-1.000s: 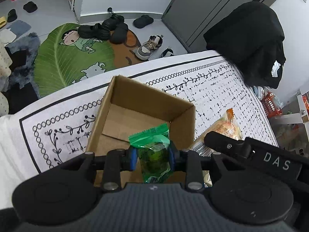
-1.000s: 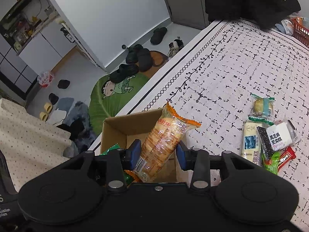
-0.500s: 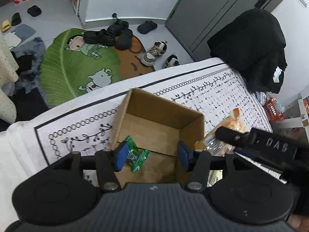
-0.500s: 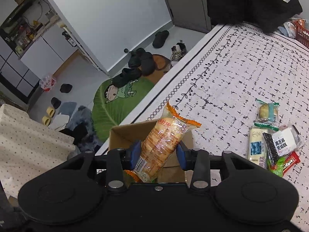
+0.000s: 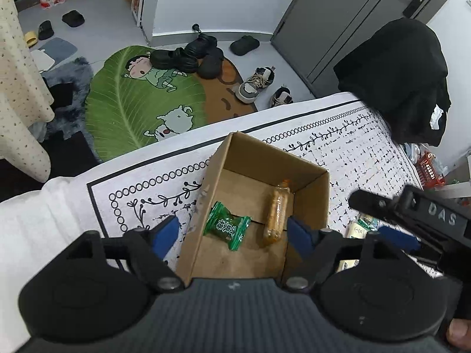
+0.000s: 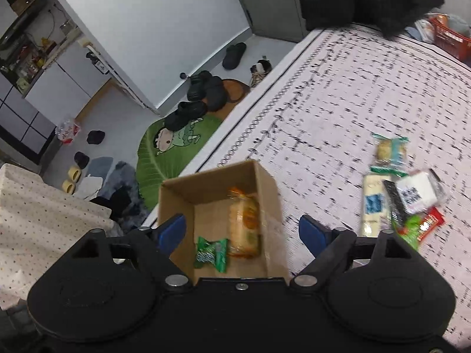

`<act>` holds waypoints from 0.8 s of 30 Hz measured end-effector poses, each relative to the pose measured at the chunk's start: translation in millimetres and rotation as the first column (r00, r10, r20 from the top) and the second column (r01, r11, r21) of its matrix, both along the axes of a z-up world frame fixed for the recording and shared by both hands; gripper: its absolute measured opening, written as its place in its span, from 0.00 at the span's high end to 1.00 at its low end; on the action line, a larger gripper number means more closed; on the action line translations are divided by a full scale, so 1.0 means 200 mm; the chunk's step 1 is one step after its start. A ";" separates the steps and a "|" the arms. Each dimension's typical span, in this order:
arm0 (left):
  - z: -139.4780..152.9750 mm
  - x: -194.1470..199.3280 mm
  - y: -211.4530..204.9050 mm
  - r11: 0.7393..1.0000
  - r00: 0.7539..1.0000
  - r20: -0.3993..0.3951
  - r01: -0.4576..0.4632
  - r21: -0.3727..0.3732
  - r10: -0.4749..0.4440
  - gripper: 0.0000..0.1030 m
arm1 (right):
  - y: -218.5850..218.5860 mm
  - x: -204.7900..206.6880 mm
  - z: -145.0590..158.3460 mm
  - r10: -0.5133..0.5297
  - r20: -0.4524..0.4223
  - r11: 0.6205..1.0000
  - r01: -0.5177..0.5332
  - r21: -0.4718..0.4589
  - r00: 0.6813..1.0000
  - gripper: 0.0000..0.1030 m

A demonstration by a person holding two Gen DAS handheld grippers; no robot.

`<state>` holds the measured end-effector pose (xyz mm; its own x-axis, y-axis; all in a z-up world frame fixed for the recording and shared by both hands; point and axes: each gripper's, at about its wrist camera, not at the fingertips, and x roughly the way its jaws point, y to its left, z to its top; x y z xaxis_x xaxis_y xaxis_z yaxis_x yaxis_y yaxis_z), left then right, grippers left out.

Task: Organize snacks
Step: 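Withdraw both tools from the box back toward the snack pile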

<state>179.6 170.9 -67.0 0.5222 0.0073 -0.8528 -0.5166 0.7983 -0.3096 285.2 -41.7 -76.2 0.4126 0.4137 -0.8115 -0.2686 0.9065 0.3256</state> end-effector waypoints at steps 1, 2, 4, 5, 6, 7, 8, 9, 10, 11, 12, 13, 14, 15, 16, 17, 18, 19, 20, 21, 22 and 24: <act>0.00 0.00 -0.01 1.000 1.000 -0.001 0.004 0.008 -0.004 0.20 | -0.03 -0.01 0.00 -0.008 0.001 1.000 0.008 -0.003 1.000 0.14; 0.01 0.00 -0.02 1.000 1.000 -0.001 0.008 0.018 -0.008 0.20 | -0.06 -0.02 0.00 -0.015 0.002 1.000 0.015 -0.007 1.000 0.12; 0.03 -0.01 -0.05 0.999 1.000 0.002 0.007 0.036 -0.007 0.16 | -0.12 -0.04 0.00 -0.028 0.005 1.000 0.028 -0.013 1.000 0.11; 0.03 -0.02 -0.06 0.999 1.000 0.006 0.007 0.040 -0.008 0.14 | -0.15 -0.05 0.00 -0.032 0.009 0.999 0.032 -0.014 0.999 0.11; 0.04 -0.02 -0.08 0.999 1.000 0.011 0.010 0.044 -0.011 0.12 | -0.18 -0.07 0.01 -0.039 0.015 0.999 0.039 -0.017 0.999 0.11; 0.04 -0.02 -0.10 0.999 1.000 0.015 0.015 0.048 -0.016 0.11 | -0.21 -0.08 0.01 -0.049 0.022 0.999 0.049 -0.022 0.999 0.11; 0.05 -0.03 -0.12 0.998 1.000 0.017 0.020 0.054 -0.021 0.10 | -0.24 -0.09 0.01 -0.058 0.029 0.998 0.059 -0.024 0.998 0.11; 0.05 -0.03 -0.14 0.998 0.999 0.018 0.025 0.060 -0.026 0.08 | -0.27 -0.10 0.02 -0.068 0.034 0.997 0.068 -0.025 0.997 0.11; 0.06 -0.03 -0.16 0.998 0.999 0.021 0.031 0.061 -0.032 0.04 | -0.31 -0.11 0.02 -0.075 0.032 0.997 0.076 -0.025 0.997 0.10; 0.06 -0.03 -0.18 0.997 0.999 0.027 0.038 0.063 -0.040 0.03 | -0.34 -0.11 0.03 -0.082 0.021 0.996 0.083 -0.023 0.996 0.10; 0.07 -0.04 -0.20 0.997 0.998 0.032 0.045 0.069 -0.048 0.00 | -0.37 -0.13 0.04 -0.092 0.007 0.996 0.093 -0.016 0.996 0.10; 0.08 -0.04 -0.22 0.996 0.998 0.037 0.052 0.076 -0.054 0.00 | -0.41 -0.14 0.05 -0.103 0.005 0.995 0.103 0.003 0.995 0.10; 0.08 -0.05 -0.24 0.995 0.997 0.041 0.060 0.084 -0.064 0.00 | -0.44 -0.16 0.06 -0.109 0.012 0.994 0.109 0.024 0.994 0.09; 0.09 -0.05 -0.26 0.993 0.996 0.042 0.070 0.093 -0.075 0.00 | -0.47 -0.18 0.07 -0.108 0.027 0.994 0.108 0.031 0.994 0.08; 0.10 -0.06 -0.28 0.992 0.995 0.043 0.080 0.101 -0.085 0.00 | -0.48 -0.19 0.08 -0.106 0.041 0.994 0.105 0.016 0.994 0.07; 0.10 -0.06 -0.30 0.990 0.995 0.044 0.086 0.108 -0.091 0.00 | -0.49 -0.20 0.08 -0.104 0.052 0.995 0.104 -0.007 0.993 0.07; 0.10 -0.07 -0.32 0.990 0.995 0.040 0.085 0.114 -0.090 0.00 | -0.50 -0.21 0.08 -0.101 0.058 0.994 0.102 -0.023 0.993 0.07; 0.10 -0.07 -0.34 0.990 0.995 0.034 0.087 0.111 -0.091 0.00 | -0.51 -0.21 0.07 -0.100 0.059 0.995 0.102 -0.023 0.993 0.07; 0.10 -0.07 -0.36 0.990 0.995 0.033 0.092 0.104 -0.096 0.00 | -0.53 -0.22 0.07 -0.105 0.057 0.994 0.106 -0.016 0.993 0.07; 0.10 -0.08 -0.38 0.990 0.994 0.034 0.100 0.103 -0.104 0.00 | -0.54 -0.23 0.07 -0.106 0.054 0.994 0.107 -0.005 0.993 0.07; 0.11 -0.08 -0.41 0.988 0.993 0.036 0.108 0.108 -0.113 0.00 | -0.55 -0.23 0.06 -0.100 0.052 0.995 0.100 0.001 0.994 0.07; 0.12 -0.09 -0.45 0.986 0.990 0.050 0.125 0.112 -0.132 0.00 | -0.56 -0.25 0.04 -0.086 0.051 0.996 0.087 -0.007 0.995 0.07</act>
<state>161.1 80.7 -42.2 0.5727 0.0278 -0.8193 -0.3915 0.8873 -0.2436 236.0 -154.1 -68.0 0.4868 0.3677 -0.7924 -0.2051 0.9299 0.3055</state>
